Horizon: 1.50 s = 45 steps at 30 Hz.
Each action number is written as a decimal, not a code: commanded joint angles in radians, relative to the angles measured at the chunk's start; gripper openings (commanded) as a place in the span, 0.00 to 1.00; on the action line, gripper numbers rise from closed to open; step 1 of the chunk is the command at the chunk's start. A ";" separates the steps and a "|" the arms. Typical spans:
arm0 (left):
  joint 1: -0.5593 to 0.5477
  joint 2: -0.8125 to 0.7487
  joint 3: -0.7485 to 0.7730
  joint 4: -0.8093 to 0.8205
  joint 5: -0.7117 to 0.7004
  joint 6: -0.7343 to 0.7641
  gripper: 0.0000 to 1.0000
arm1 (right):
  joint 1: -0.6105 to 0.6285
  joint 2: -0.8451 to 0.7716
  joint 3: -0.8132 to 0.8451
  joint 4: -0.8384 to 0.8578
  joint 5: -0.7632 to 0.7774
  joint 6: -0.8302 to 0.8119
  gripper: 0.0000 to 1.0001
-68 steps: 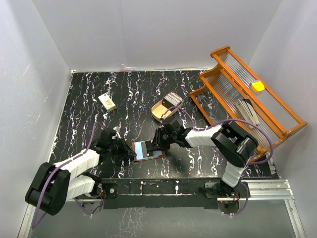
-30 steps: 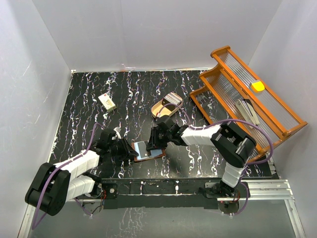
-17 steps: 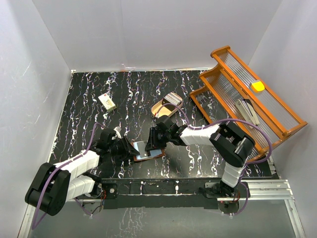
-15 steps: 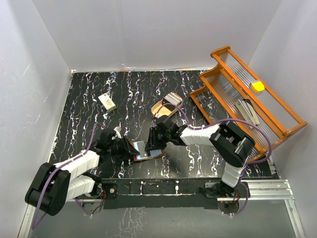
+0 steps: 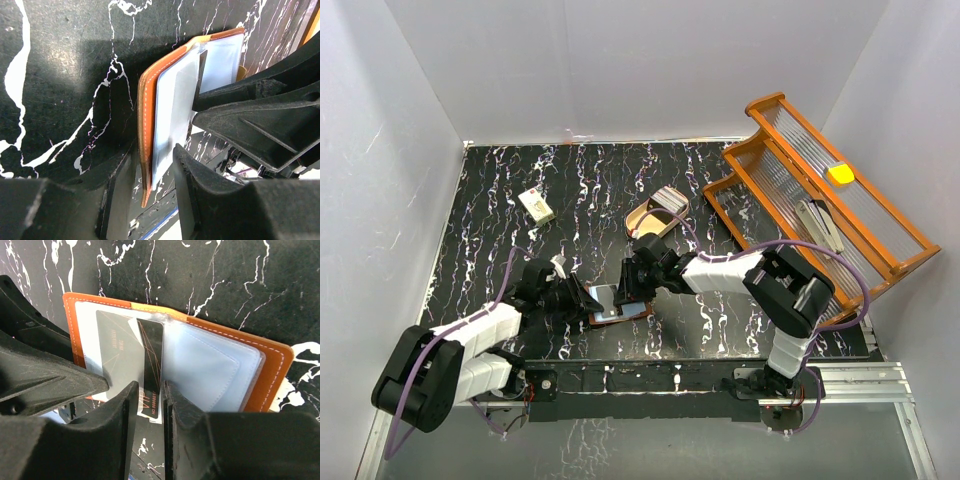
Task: Put the credit cards into the card holder
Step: Insert the credit card into the card holder.
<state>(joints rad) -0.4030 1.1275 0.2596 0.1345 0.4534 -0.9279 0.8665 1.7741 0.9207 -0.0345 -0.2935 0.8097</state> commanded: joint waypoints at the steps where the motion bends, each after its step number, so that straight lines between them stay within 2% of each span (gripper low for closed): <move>1: -0.004 0.008 0.005 0.017 0.025 -0.002 0.34 | 0.015 -0.024 0.037 0.035 -0.010 -0.006 0.22; 2: -0.005 0.008 0.007 0.019 0.025 -0.002 0.34 | 0.016 -0.022 0.035 0.046 -0.017 -0.006 0.15; 3: -0.005 0.011 0.008 0.020 0.025 -0.002 0.34 | 0.016 -0.020 0.032 0.060 -0.027 -0.007 0.13; 7: -0.005 0.022 0.009 0.029 0.026 -0.003 0.35 | 0.016 -0.016 0.021 0.096 -0.052 -0.003 0.10; 19: -0.008 0.040 0.005 0.044 0.027 -0.003 0.35 | 0.015 -0.002 0.006 0.124 -0.070 -0.004 0.19; 22: -0.008 0.039 0.001 0.031 0.019 0.001 0.33 | 0.016 -0.015 0.023 0.055 -0.011 -0.027 0.21; 28: -0.008 0.037 0.001 0.011 0.003 0.014 0.19 | 0.016 -0.023 0.045 -0.116 0.135 -0.079 0.21; 35: -0.008 0.036 0.009 -0.025 -0.020 0.036 0.17 | 0.016 -0.080 0.031 -0.220 0.275 -0.097 0.21; 38: -0.008 0.033 0.017 -0.044 -0.026 0.045 0.19 | 0.016 -0.102 0.028 -0.244 0.308 -0.102 0.20; 42: -0.008 0.007 0.039 -0.092 -0.042 0.057 0.32 | 0.015 -0.107 0.028 -0.247 0.308 -0.107 0.20; 45: -0.008 -0.029 0.043 -0.127 -0.062 0.060 0.37 | 0.015 -0.097 0.026 -0.245 0.309 -0.104 0.20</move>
<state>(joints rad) -0.4084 1.1431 0.2825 0.1074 0.4412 -0.8974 0.8837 1.6985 0.9504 -0.2584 -0.0338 0.7231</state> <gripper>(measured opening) 0.346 0.202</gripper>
